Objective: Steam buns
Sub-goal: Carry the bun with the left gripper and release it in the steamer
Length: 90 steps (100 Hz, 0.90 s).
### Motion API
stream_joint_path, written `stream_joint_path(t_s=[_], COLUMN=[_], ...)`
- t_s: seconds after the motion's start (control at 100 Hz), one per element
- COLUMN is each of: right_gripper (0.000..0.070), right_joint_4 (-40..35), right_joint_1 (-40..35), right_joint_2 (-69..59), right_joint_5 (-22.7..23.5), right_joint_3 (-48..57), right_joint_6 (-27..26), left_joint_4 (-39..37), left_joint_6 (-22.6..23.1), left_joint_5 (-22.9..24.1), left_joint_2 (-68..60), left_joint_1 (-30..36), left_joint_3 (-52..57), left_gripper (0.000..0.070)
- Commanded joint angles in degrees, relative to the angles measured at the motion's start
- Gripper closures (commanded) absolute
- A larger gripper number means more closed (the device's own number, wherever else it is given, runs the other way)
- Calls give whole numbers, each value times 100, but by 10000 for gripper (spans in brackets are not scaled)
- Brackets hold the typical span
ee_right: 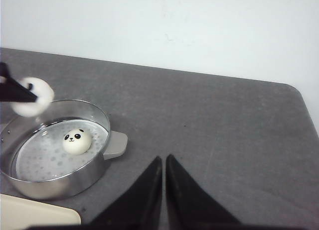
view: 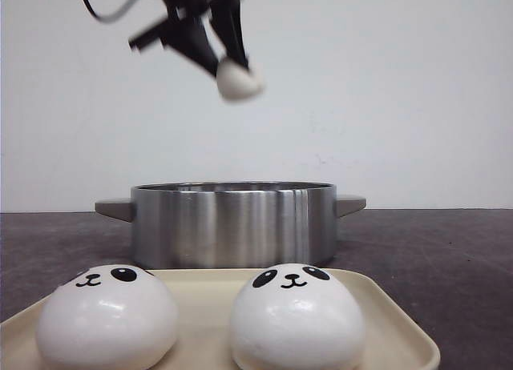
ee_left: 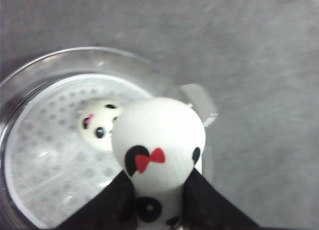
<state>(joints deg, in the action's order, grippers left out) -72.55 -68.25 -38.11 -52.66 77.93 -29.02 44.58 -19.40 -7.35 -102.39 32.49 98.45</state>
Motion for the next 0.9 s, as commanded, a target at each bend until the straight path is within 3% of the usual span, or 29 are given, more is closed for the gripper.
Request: stream_joint_path(t_s=[0.0,0.11,0.32,0.89], right_gripper=[694,694,694,694], right_joint_4=[39,15,-173,-280], right_joint_1=[-74,-72,-74,-72], right_joint_2=[-37,-37,-37,-37], right_joint_5=[-85,-162,-186,-208], right_joint_3=[66,39,39,39], right_joint_6=[-103,-105,-254,-647], left_joint_4=[105,315,398,304], left_joint_6=[90,92,227,227], left_joint_5=[52,127,763,741], left_joint_2=[-396,-940,-1543,-2212], left_joint_1=[-52,-181,-293,-516], left_joint_3=[321,629,728,728], left_gripper=[689,689,689,688])
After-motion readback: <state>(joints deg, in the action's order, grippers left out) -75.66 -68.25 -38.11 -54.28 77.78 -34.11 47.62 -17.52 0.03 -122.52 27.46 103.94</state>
